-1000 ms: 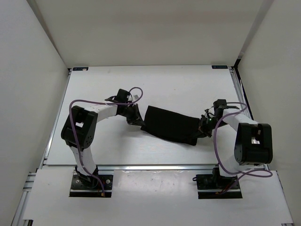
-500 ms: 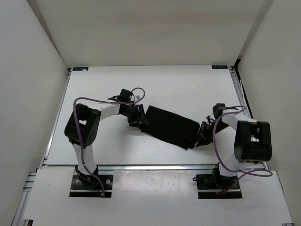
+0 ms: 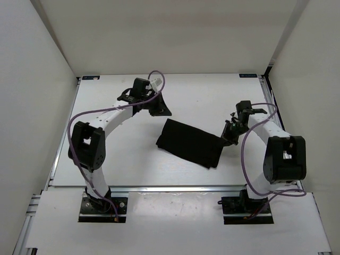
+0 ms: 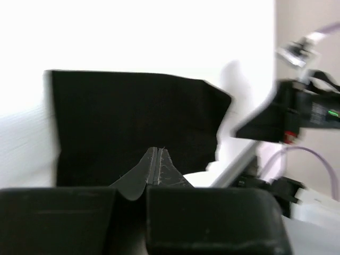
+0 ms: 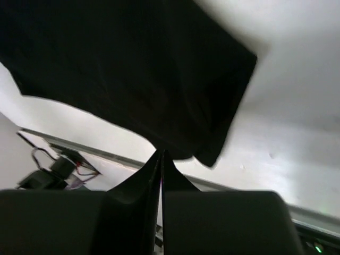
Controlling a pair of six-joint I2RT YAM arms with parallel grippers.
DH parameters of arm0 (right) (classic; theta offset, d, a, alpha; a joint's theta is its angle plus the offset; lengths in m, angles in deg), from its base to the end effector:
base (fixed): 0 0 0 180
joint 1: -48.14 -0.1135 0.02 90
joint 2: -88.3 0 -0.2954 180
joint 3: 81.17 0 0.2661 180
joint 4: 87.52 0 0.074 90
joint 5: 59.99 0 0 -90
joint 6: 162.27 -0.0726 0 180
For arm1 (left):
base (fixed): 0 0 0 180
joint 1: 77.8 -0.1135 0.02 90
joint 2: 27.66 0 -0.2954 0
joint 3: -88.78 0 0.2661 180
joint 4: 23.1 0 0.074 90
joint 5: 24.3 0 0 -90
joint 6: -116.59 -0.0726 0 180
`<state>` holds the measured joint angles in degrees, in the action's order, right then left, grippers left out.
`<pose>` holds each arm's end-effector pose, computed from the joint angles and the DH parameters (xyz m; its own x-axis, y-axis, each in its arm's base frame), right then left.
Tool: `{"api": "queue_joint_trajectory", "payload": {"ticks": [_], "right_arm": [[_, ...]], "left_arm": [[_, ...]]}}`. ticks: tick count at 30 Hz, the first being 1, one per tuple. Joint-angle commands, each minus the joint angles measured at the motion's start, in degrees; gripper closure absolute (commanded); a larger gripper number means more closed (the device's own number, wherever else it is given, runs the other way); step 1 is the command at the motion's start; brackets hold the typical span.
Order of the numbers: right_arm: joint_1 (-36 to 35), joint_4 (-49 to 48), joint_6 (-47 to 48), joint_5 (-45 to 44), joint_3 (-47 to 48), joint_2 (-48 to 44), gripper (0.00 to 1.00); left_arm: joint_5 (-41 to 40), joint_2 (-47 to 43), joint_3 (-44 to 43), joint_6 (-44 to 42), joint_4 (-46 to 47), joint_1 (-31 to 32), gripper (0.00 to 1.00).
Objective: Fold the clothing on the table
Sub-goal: Fold the skirt
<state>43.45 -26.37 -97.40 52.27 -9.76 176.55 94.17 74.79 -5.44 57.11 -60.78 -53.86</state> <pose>0.2918 0.0515 0.1936 -0.9481 0.3166 -0.0310 0.2744 0.8632 0.4238 0.3908 -0.2114 0.2649 -0.9006 -0.0886 -0.4255 0.2351 0.7242 -0.6483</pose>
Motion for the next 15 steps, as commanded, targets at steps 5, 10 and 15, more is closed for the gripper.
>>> {"api": "queue_joint_trajectory", "payload": {"ticks": [5,10,15], "right_arm": [[0.9,-17.4,-5.5,12.8,2.3,7.2,0.99],[1.0,-17.3,-4.8,11.9,6.0,13.6,1.00],[4.6,-15.0,-4.1,9.6,8.9,19.5,1.00]], "left_arm": [[10.6,11.3,5.0,10.3,12.8,0.3,1.00],[6.9,15.8,4.0,9.6,10.8,-0.3,1.00],[3.3,16.5,3.4,8.0,8.7,0.3,1.00]]}}
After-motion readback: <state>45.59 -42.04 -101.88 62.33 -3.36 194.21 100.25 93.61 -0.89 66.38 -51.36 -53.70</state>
